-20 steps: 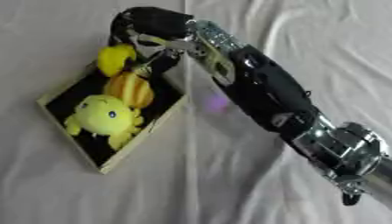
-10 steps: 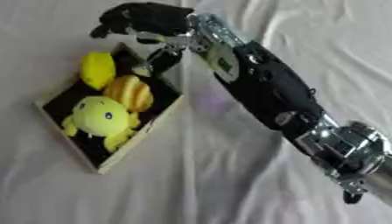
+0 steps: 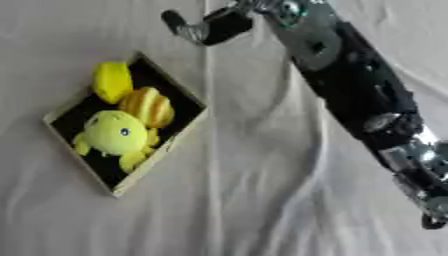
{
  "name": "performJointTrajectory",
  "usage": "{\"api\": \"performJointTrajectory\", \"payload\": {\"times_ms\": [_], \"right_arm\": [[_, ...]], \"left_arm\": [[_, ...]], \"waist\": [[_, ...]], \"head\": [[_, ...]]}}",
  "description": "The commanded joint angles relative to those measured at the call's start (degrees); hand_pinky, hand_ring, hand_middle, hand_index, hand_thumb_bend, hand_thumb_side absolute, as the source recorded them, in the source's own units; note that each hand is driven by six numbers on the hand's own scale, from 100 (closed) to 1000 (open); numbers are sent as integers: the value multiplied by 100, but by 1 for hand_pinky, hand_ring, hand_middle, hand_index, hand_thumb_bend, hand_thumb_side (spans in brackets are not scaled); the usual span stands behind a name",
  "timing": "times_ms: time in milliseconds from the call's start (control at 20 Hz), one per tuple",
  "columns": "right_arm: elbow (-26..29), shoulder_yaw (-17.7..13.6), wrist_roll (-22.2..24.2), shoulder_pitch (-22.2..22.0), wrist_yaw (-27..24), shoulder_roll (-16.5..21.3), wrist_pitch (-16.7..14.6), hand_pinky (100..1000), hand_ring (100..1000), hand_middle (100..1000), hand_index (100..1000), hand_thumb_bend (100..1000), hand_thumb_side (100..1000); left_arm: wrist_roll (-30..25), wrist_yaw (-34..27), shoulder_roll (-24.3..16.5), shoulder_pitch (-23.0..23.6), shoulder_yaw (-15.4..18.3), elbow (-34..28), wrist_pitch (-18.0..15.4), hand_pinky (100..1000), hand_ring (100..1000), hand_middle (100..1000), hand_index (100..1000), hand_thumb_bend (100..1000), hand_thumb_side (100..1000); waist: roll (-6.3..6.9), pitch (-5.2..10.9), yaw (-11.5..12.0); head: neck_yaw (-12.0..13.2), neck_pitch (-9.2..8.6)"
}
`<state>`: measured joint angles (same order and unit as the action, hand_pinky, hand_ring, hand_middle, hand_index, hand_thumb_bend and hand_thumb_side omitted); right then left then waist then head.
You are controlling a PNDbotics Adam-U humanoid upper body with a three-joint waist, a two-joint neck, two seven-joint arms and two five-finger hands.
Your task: Pick up objects on the table and place them in the box.
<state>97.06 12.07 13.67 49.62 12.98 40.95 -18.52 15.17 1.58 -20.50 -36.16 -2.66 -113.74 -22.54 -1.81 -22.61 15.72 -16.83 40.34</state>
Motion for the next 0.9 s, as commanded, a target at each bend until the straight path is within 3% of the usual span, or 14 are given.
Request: {"api": "performJointTrajectory", "payload": {"times_ms": [50,150,400,450,500,700,900], "right_arm": [[1070,-435,-249,-361,-1027,817,325,970,918,692,838,100,428],[1564,-724,-537,-809,-1601,1203,426,970,917,690,835,100,449],[1747,-1399,-1554,-2056,-2659,1826,-113,981,904,665,807,100,470],[1750,-1538,-1764,-2367,-2792,1888,-257,983,904,665,805,100,571],[1752,-1661,-1937,-2655,-2870,1933,-417,983,903,662,805,100,470],[1753,-2038,-2382,-3774,-2811,1795,-1192,987,901,659,799,100,470],[1753,-2243,-2650,-4546,-2535,1218,-2031,993,896,662,784,100,470]], "left_arm": [[110,90,-224,27,120,-85,40,729,751,712,875,100,350],[164,132,-262,109,154,-85,70,729,751,712,875,100,356],[304,228,-326,260,246,-85,109,727,751,712,875,100,363],[340,252,-345,298,277,-85,116,727,751,712,875,100,365],[377,275,-362,332,304,-85,123,727,750,712,875,100,367],[526,364,-414,470,423,-85,150,725,750,712,875,100,376],[666,450,-424,567,536,-85,179,725,751,713,875,100,381]], "waist": [[47,183,-81],[71,219,-205],[136,245,-495],[150,236,-548],[162,226,-589],[227,175,-742],[289,140,-870]], "head": [[210,72],[341,112],[627,85],[691,64],[744,47],[977,-17],[1142,-32]]}}
